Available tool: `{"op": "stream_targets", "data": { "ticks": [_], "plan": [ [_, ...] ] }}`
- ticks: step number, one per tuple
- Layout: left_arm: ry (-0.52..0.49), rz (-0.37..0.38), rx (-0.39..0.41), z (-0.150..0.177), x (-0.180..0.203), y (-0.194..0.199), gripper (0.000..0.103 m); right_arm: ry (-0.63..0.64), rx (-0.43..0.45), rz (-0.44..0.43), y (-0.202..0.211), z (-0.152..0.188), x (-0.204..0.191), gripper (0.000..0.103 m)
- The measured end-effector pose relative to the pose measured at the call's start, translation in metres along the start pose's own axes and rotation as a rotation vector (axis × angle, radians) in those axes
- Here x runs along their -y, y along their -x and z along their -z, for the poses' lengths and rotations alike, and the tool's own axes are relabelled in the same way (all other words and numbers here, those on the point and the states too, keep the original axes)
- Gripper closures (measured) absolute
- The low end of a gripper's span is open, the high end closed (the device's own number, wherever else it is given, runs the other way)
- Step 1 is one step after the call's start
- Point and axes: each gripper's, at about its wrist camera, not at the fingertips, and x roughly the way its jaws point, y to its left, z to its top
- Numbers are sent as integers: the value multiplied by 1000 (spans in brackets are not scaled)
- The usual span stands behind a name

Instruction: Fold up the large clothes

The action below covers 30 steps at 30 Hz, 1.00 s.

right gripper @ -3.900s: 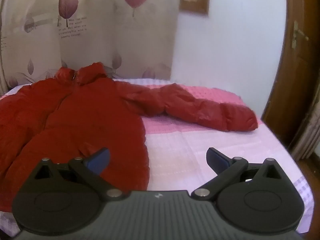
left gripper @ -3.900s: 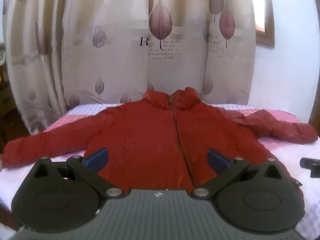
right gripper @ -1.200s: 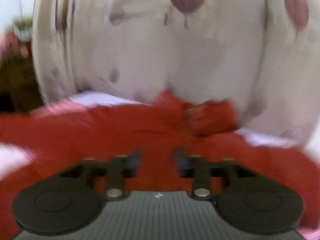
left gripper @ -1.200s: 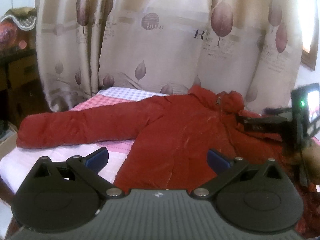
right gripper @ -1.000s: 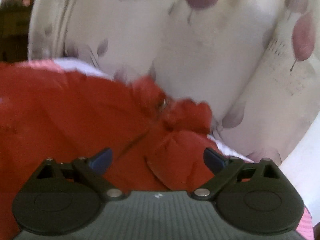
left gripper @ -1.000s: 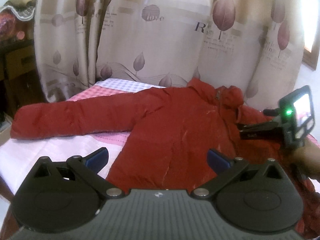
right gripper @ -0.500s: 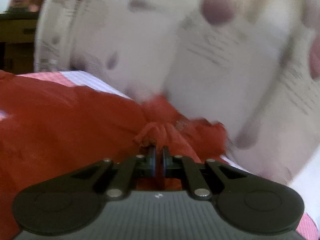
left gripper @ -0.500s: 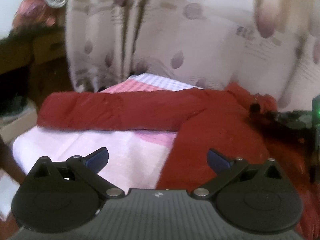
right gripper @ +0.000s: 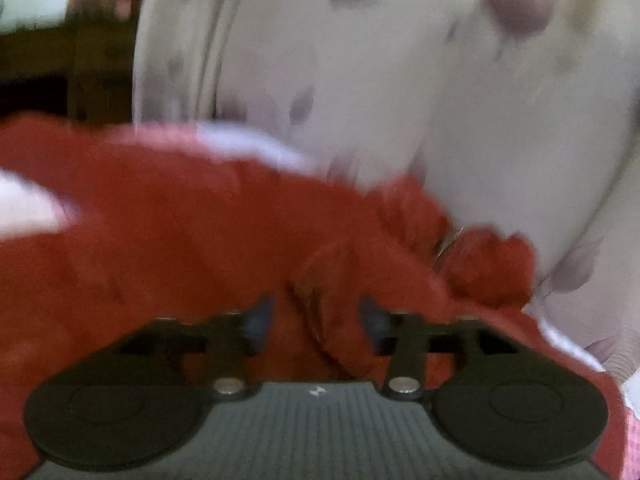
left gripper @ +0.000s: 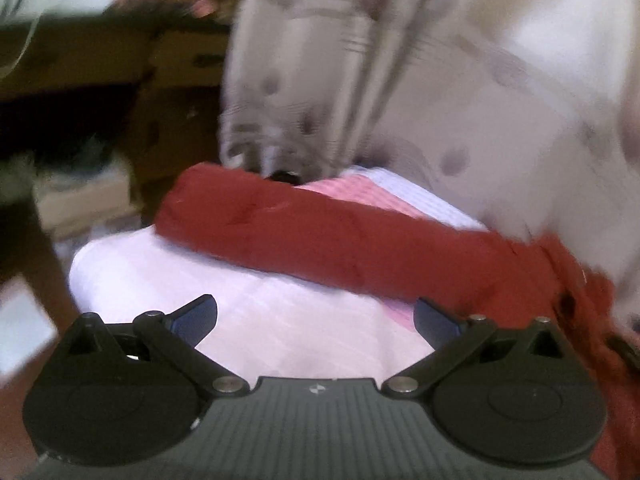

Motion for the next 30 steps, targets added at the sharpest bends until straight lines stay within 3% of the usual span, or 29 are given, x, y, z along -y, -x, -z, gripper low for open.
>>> {"op": "stream_targets", "data": {
  "ticks": [3, 5, 8, 11, 12, 13, 14, 15, 16, 20, 22, 26, 28, 30],
  "plan": [
    [114, -62, -5, -14, -31, -22, 2, -29, 106, -44, 56, 4, 1, 21],
    [149, -95, -7, -23, -47, -40, 2, -7, 131, -51, 85, 10, -4, 21],
    [258, -80, -90, -34, -69, -69, 7, 20, 155, -58, 119, 22, -9, 21],
    [285, -87, -49, -44, -77, -84, 6, -11, 150, -64, 142, 34, -4, 21],
    [285, -83, -40, -48, -76, -88, 14, -26, 143, -64, 148, 37, -1, 21],
    [276, -72, -27, -51, -74, -92, 43, -38, 137, -55, 154, 40, 1, 21],
    [260, -78, -40, -54, -71, -99, 66, -48, 132, -47, 161, 44, 2, 21],
    [252, -86, -75, -57, -70, -107, 98, -58, 127, -35, 167, 48, 5, 21],
    [253, -72, -79, -59, -69, -111, 99, -68, 127, -20, 173, 52, 7, 21],
    [151, -103, 48, -81, -30, -99, 101, -152, 131, 50, 195, 68, 23, 21],
    [110, -31, 125, -97, 7, -76, 101, -191, 135, 86, 204, 76, 35, 21],
    [-100, 177, 294, -110, 120, -10, 101, -266, 150, 141, 217, 91, 56, 21],
    [-187, 296, 335, -100, 176, 18, 101, -319, 153, 161, 220, 99, 66, 21],
    [-268, 429, 321, -81, 229, 40, 101, -367, 164, 172, 224, 108, 77, 21]
  ]
}}
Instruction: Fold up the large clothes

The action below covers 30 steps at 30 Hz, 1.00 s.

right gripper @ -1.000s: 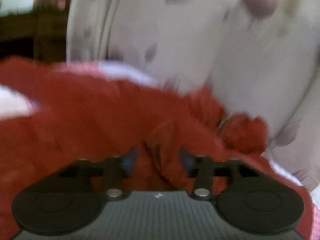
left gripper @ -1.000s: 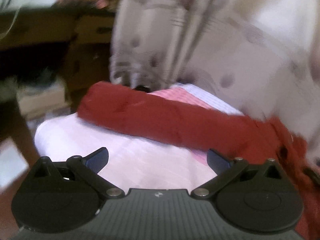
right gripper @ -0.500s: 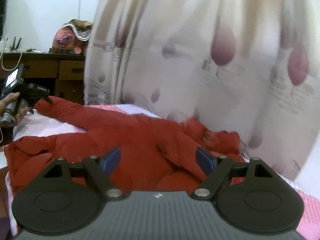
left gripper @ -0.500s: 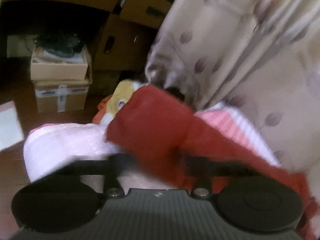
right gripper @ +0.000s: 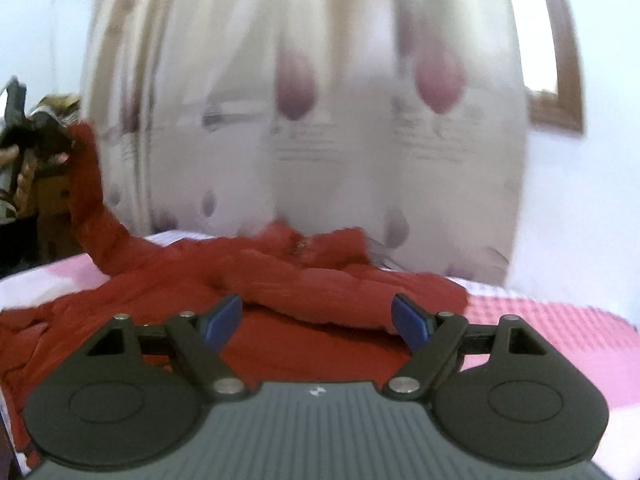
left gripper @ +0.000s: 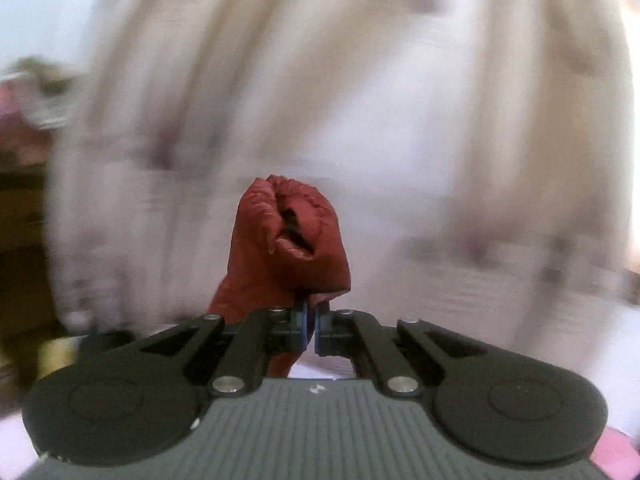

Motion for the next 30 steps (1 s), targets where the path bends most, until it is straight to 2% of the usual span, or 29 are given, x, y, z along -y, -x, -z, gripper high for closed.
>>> {"op": "stream_targets", "data": {
  "ticks": [1, 5, 6, 7, 8, 9, 10, 11, 12, 14, 15, 16, 18, 20, 22, 23, 24, 25, 27, 30],
  "plan": [
    [-42, 60, -14, 6, 31, -1, 101, -22, 4, 2, 3, 2, 4, 21],
    [-222, 193, -82, 54, 126, -14, 98, -61, 16, 13, 11, 7, 19, 21],
    [-277, 213, -111, 73, 145, -20, 93, -70, 18, 15, 13, 8, 23, 21],
    [-316, 229, -141, 88, 157, -25, 83, -77, 17, 15, 14, 8, 26, 21],
    [-353, 244, -175, 103, 167, -30, 77, -89, 15, 13, 15, 9, 30, 21],
    [-382, 264, -213, 118, 173, -36, 66, -99, 14, 10, 16, 10, 32, 21],
    [-407, 281, -246, 132, 178, -38, 48, -113, 13, 7, 17, 11, 35, 21],
    [-423, 282, -259, 143, 180, -39, 39, -125, 11, 1, 16, 12, 38, 21],
    [-426, 274, -250, 149, 174, -41, 26, -133, 10, -3, 16, 12, 40, 21],
    [-396, 283, -211, 151, 164, -33, 14, -140, 11, -15, 14, 10, 42, 21],
    [-377, 286, -203, 149, 159, -27, 2, -138, 13, -23, 11, 7, 42, 21],
    [-350, 289, -190, 143, 151, -21, 0, -135, 16, -30, 8, 4, 42, 21],
    [-306, 288, -157, 128, 136, -11, 0, -131, 25, -54, -1, -5, 40, 21],
    [-282, 232, -156, 116, 120, -14, 4, -125, 29, -84, -17, -19, 36, 21],
    [-258, 198, -156, 109, 102, -24, 37, -105, 41, -118, -40, -36, 27, 21],
    [-257, 167, -179, 105, 97, -33, 46, -85, 44, -117, -53, -45, 20, 23],
    [-241, 145, -212, 103, 90, -44, 62, -58, 46, -114, -68, -55, 11, 40],
    [-209, 131, -241, 101, 82, -55, 68, -36, 35, -120, -86, -64, 2, 60],
    [-168, 98, -280, 100, 69, -77, 76, -11, 2, -133, -126, -78, -9, 70],
    [-199, 47, -280, 104, 62, -105, 78, 42, -81, -133, -188, -82, -25, 81]
  ]
}}
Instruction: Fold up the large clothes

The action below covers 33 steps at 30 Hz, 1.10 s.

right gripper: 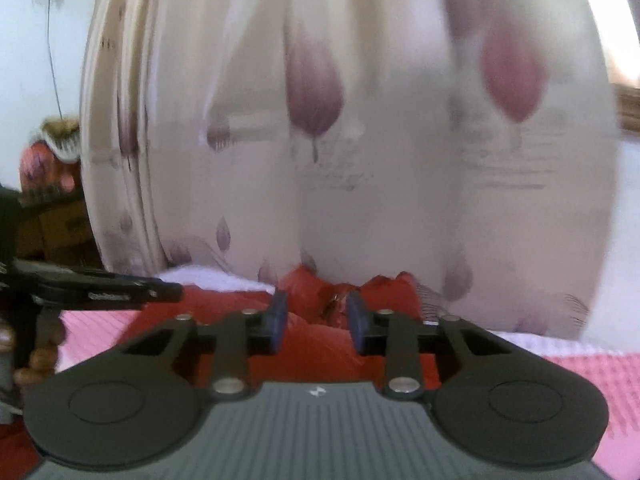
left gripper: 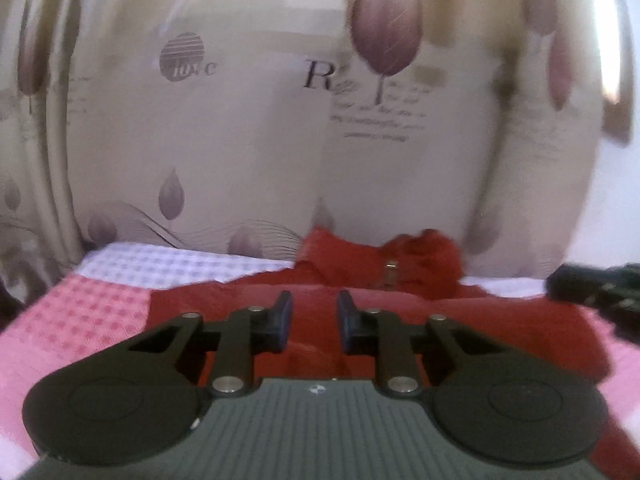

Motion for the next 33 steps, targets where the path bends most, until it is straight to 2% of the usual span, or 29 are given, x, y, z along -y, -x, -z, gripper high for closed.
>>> {"op": "stream_targets", "data": {
  "ticks": [4, 6, 8, 11, 16, 19, 22, 28, 30, 33],
  "plan": [
    [-32, -58, -36, 16, -15, -46, 78, 72, -157, 54, -70, 23, -2, 86],
    [-33, -77, -59, 28, -26, -65, 78, 76, -217, 69, -89, 41, 4, 87],
    [11, -89, -97, 41, -39, -80, 76, 75, -246, 72, -98, 55, 7, 89],
    [94, -44, -150, 48, -56, -91, 75, 81, -285, 70, -106, 67, 7, 91],
    [42, -55, -205, 55, -53, -103, 75, 30, -335, 59, -118, 80, 10, 91],
    [56, -43, -240, 58, -56, -111, 76, -15, -349, 53, -121, 83, 17, 91],
    [48, -43, -238, 64, -55, -114, 76, -112, -348, 17, -121, 85, 30, 91],
    [-59, -120, -242, 53, -36, -107, 76, -178, -358, -22, -118, 68, 40, 91],
    [-31, -106, -220, 42, -36, -94, 76, -179, -286, -12, -92, 53, 47, 88],
    [13, -85, -157, 25, -32, -75, 76, -164, -188, 72, -55, 33, 68, 88]
  ]
}}
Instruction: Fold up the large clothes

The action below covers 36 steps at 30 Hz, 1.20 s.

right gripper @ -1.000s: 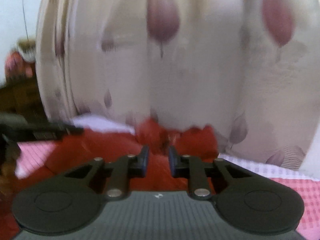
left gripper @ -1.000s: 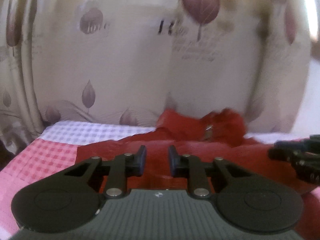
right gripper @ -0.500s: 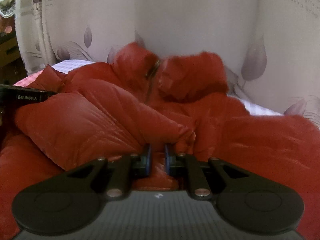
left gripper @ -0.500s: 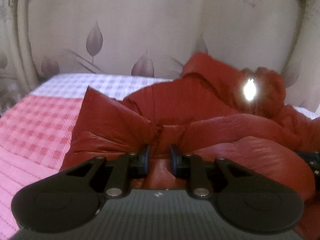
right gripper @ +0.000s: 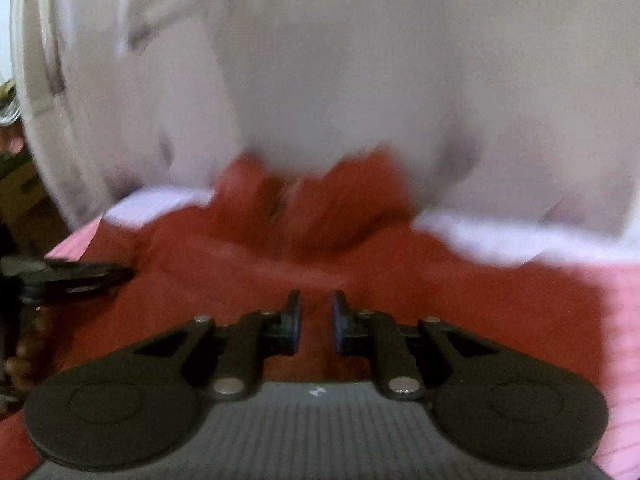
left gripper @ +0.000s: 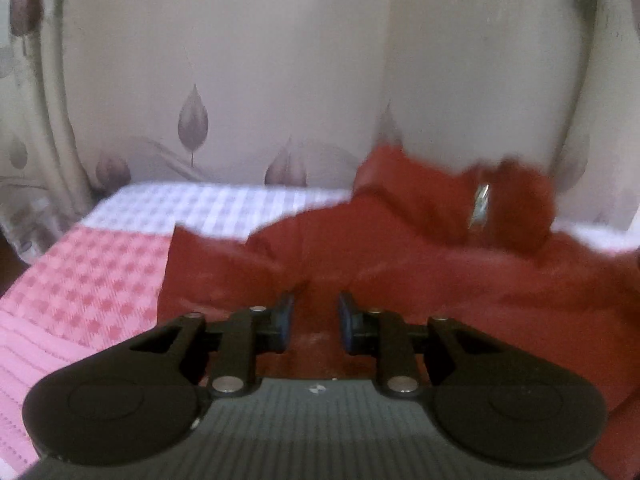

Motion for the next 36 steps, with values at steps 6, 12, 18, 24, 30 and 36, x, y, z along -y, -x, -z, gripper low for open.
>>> {"op": "stream_targets", "data": {
  "ticks": [6, 12, 18, 24, 30, 36],
  "plan": [
    [-106, 46, -53, -2, 53, -16, 84, -99, -84, 167, -11, 2, 70, 88],
    [-216, -21, -133, 21, 80, -44, 99, -133, -187, 161, -48, 39, 73, 89],
    [-233, -25, -101, 25, 82, -39, 101, -138, -183, 210, -38, 33, 69, 87],
    [-96, 39, -57, 9, 62, -17, 84, -93, 182, -122, 35, -25, -4, 86],
    [-141, -32, 25, 2, 36, -7, 67, 194, -25, -112, -40, -25, -71, 86],
    [37, -47, -85, 9, -28, -45, 68, 173, -173, -63, -82, 17, -53, 89]
  ]
}}
